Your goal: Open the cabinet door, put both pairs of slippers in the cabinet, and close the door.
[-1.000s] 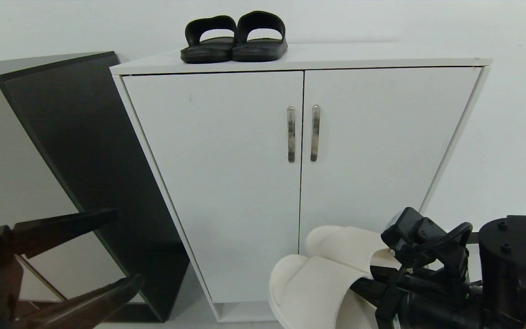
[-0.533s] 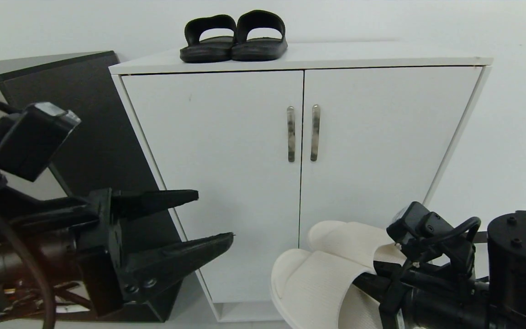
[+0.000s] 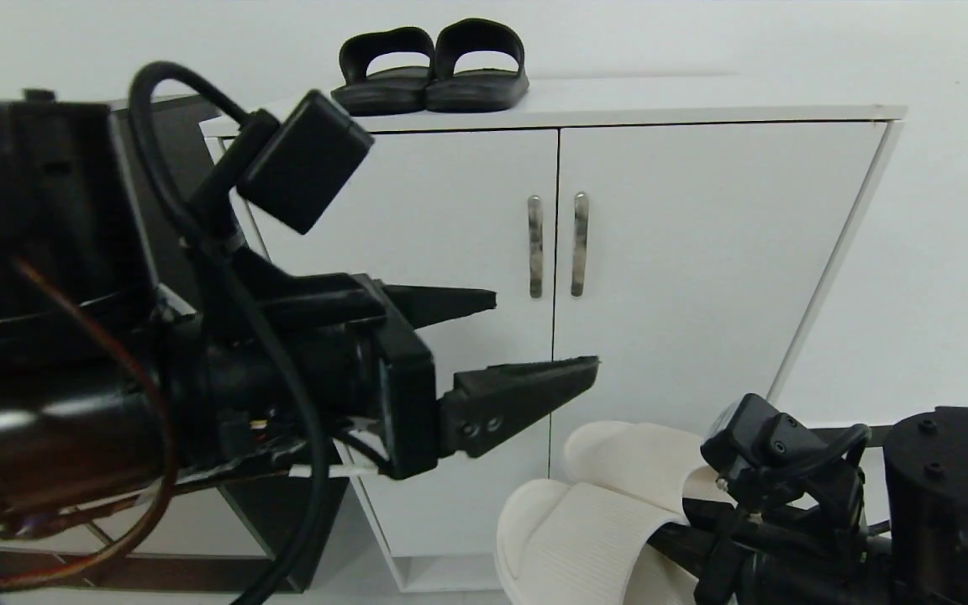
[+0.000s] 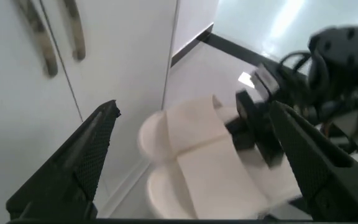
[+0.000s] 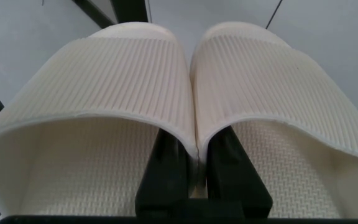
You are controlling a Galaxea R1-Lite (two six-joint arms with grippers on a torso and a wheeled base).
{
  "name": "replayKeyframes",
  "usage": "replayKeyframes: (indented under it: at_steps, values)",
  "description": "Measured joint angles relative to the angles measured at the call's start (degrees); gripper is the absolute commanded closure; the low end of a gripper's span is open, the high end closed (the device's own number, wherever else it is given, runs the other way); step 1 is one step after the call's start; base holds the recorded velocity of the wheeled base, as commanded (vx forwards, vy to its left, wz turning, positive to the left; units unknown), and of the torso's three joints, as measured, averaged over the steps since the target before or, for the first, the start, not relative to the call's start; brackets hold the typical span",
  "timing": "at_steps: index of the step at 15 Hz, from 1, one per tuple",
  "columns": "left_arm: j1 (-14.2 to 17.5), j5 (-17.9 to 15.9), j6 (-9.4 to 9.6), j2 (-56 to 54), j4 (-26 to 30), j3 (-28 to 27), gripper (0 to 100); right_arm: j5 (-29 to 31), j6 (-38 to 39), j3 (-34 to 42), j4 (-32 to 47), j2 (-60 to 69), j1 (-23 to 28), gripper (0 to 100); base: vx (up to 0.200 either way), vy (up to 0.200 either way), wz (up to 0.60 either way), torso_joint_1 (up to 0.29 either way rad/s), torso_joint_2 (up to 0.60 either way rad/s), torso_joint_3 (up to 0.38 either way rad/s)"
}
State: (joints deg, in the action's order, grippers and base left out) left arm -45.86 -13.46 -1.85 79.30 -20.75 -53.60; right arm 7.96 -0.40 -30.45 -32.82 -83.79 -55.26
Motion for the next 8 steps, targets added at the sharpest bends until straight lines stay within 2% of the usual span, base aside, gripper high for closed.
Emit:
replayKeyframes:
  at_steps: [3,4,5,8]
  values:
    - [-0.16,-4.41,-0.46,6.30,-0.10,-6.38,0,-0.02,-0.02,0.39,0.00,-0.02,-0.37,100,0.000,0.000,0.00,0.000,0.00,0.000]
    - [0.06,-6.44,-1.48,8.20,-0.11,-8.22,0,-0.05,0.00,0.50,-0.02,0.02,-0.59,100,0.000,0.000,0.00,0.000,0.00,0.000]
    - [0.27,-8.55,-3.50,10.17,-0.11,-10.36,0,-0.06,0.00,0.59,-0.02,0.05,-0.72,100,0.000,0.000,0.00,0.000,0.00,0.000]
    - [1.00,-13.31,-7.89,14.21,-0.18,-15.53,0,-0.02,-0.35,1.02,0.00,0.33,-1.21,100,0.000,0.000,0.00,0.000,0.00,0.000]
